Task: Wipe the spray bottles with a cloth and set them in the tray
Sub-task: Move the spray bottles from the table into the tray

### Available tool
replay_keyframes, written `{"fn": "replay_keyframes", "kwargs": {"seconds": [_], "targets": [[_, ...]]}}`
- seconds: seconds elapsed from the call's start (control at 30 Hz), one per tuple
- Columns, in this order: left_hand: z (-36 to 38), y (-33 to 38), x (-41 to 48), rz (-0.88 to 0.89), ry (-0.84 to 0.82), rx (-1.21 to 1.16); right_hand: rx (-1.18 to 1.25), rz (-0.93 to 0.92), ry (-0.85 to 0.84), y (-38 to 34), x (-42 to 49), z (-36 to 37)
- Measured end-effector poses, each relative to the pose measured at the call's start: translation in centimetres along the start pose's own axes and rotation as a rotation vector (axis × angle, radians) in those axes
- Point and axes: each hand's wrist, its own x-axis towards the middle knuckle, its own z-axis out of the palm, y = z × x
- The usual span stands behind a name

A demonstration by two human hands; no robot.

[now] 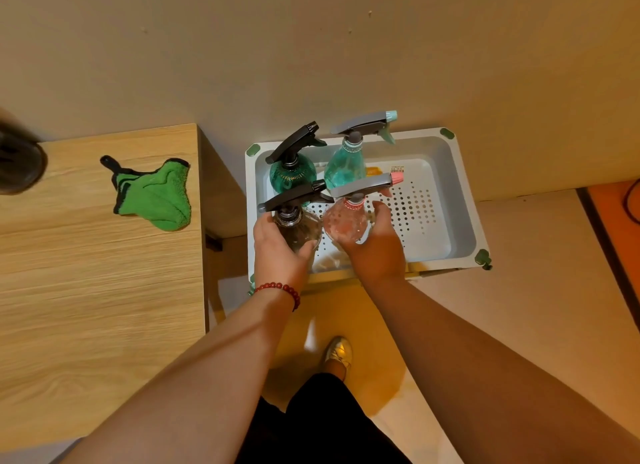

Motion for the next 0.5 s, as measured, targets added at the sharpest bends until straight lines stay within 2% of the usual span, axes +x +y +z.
{"fn": "replay_keyframes", "kwargs": {"seconds": [0.1, 0.27, 0.37, 0.5], "targets": [[-0.4, 0.2, -0.4, -0.005, 0.004, -0.008, -0.068, -0.045, 0.011, 0.3, -0.9, -0.4], [-1.7, 0.2, -1.9, -0.018, -0.029, 0.020, -0.403, -0.276, 0.124, 0.5, -2.6, -0.9], [-3.0, 0.1, -3.6, 0.019, -0.050, 0.046, -0.523, -0.402, 0.143, -0.3, -3.9, -1.4], [-5.1, -0.2, -5.3, 0.157, -0.167, 0.299, -0.636, -0.572, 0.084, -2.2, -5.6, -1.3]]}}
